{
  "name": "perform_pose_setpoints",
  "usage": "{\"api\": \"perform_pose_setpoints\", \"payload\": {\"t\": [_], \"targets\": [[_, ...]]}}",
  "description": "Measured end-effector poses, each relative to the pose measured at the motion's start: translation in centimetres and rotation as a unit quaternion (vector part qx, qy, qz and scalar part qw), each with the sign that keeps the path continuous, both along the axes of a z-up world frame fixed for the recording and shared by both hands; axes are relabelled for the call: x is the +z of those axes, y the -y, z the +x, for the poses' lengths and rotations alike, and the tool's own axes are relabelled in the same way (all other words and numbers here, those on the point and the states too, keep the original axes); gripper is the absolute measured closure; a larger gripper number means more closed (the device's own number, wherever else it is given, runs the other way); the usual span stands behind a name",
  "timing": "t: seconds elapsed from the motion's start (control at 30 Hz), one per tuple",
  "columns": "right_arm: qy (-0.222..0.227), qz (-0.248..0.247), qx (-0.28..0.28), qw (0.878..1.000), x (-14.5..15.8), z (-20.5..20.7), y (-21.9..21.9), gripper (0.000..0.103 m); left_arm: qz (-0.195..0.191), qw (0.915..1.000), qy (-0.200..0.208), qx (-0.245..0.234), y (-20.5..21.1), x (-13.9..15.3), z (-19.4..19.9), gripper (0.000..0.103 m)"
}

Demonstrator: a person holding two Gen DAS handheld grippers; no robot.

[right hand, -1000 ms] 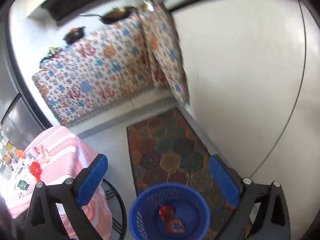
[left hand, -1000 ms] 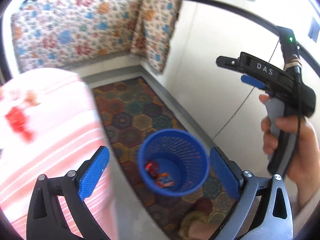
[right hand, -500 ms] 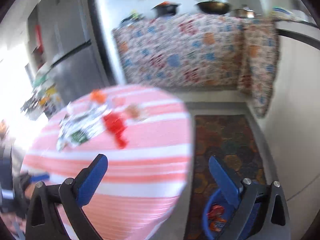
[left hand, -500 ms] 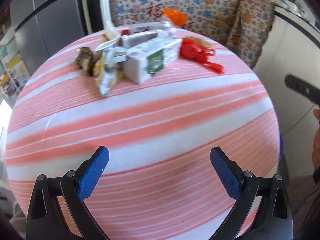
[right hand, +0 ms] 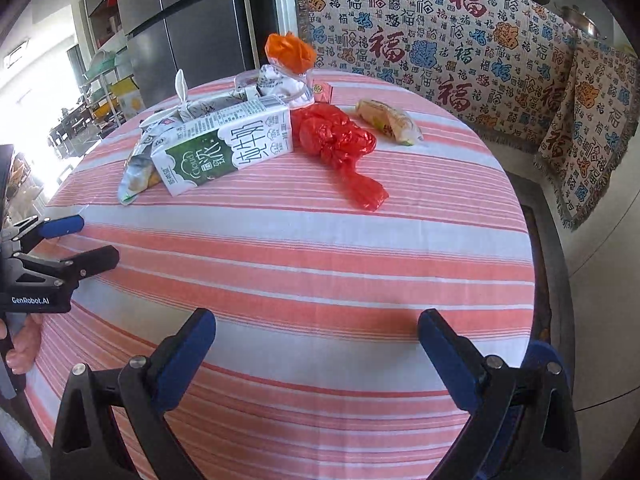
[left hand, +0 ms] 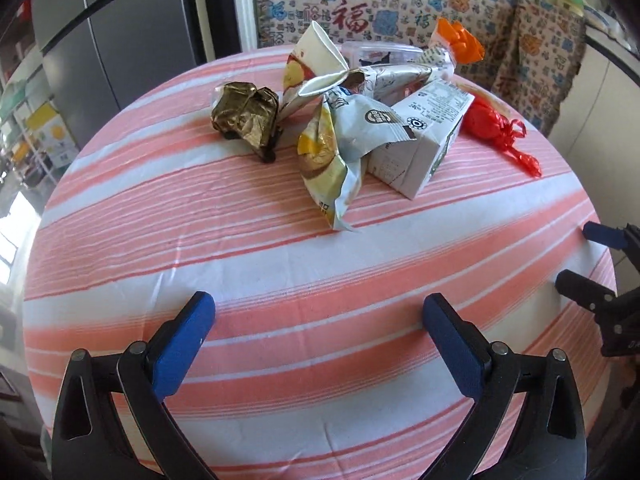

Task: Collect trash
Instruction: 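Return both tools to the table, left tool toward the white snack bag, then grasp the white snack bag with the left tool and lift it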

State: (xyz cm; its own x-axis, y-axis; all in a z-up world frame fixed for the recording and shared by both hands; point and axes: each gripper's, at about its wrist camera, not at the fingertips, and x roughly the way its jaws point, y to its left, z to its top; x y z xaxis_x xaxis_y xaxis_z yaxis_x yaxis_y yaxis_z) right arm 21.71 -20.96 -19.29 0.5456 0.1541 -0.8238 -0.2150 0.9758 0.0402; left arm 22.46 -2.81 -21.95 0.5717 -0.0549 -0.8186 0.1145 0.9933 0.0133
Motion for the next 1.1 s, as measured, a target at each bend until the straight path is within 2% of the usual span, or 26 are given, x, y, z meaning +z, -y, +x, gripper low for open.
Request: {"api": "perform_pose_setpoints", "payload": {"t": [0.07,0.33,0.4,0.47,0.5,0.53,0.57,0.63,0.8,0.97,1.1], "targets": [[0.011,-0.027,0.011,1.000,-0.3,-0.2,-0.9,0.000,0.004,1.0000,0.002,-0.005,0.1,0.0,-0.2,0.000],[0.016,-0.019,0.012,1.000,-0.3,-0.1,-1.5,0.000,-0.006,0.9998,0.021,-0.004,-0.5,1.7,4.0,0.002],[0.016,-0.019,0.012,1.000,-0.3,0.0,-1.4,0.000,0.004,0.9996,0.025,-0.009,-0.1,2.0,5.1,0.013],[0.016,-0.018,0.011,1.000,-0.3,-0.1,-1.5,0.000,0.007,0.9996,0.018,-0.019,0.2,1.9,6.1,0.039],[0.016,-0.018,0.012,1.000,-0.3,0.1,-1.4,0.000,0.007,0.9996,0.016,-0.023,0.3,1.7,6.2,0.048],[0.016,-0.018,0.012,1.000,-0.3,0.2,-1.4,0.000,0.005,0.9995,0.012,-0.030,0.5,1.7,6.2,0.072],[0.016,-0.018,0.012,1.000,-0.4,0.4,-1.3,0.000,-0.001,0.9993,0.010,-0.035,0.5,1.7,6.1,0.081],[0.016,-0.018,0.012,1.000,-0.4,0.4,-1.3,0.000,-0.007,0.9993,0.015,-0.033,0.5,2.3,5.0,0.085],[0.013,-0.018,0.016,1.000,-0.2,0.6,-1.2,0.000,-0.077,0.9962,-0.006,-0.042,-0.8,4.0,0.6,0.086],[0.013,-0.017,0.013,1.000,-0.3,0.7,-1.1,0.000,-0.183,0.9793,-0.072,-0.048,-3.7,3.8,-2.2,0.085],[0.017,-0.017,0.011,1.000,-0.4,0.7,-1.1,0.000,-0.232,0.9687,-0.087,0.009,-7.6,2.8,-1.4,0.082]]}}
